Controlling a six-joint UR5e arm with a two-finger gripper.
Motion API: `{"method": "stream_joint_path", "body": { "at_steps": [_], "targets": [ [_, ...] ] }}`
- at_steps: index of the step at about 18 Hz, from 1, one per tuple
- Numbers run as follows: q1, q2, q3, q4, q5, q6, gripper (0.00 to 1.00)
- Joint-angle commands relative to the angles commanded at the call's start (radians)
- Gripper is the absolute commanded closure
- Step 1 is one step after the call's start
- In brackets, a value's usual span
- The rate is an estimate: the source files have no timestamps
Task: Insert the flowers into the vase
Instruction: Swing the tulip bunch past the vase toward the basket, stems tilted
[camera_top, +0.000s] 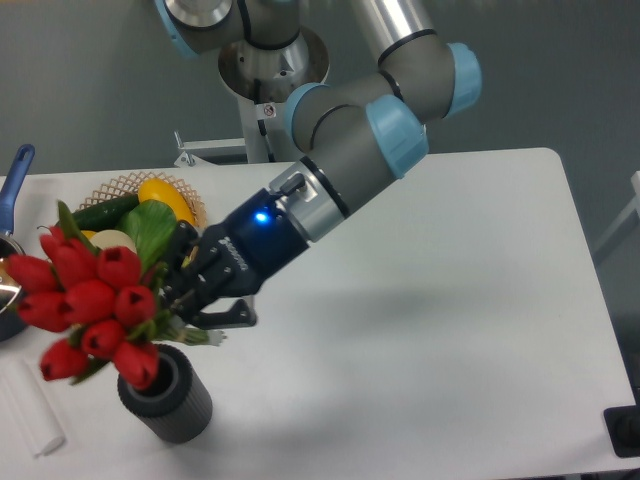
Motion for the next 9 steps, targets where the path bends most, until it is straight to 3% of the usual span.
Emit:
{"method": "stream_joint_path", "body": {
  "at_steps": [6,9],
  "targets": [
    [-0.011,-0.044,0.014,0.000,-0.146,0.106,0.82],
    [-0.012,-0.075,0.012,0.000,-0.147,0.147,0.82]
  ]
}}
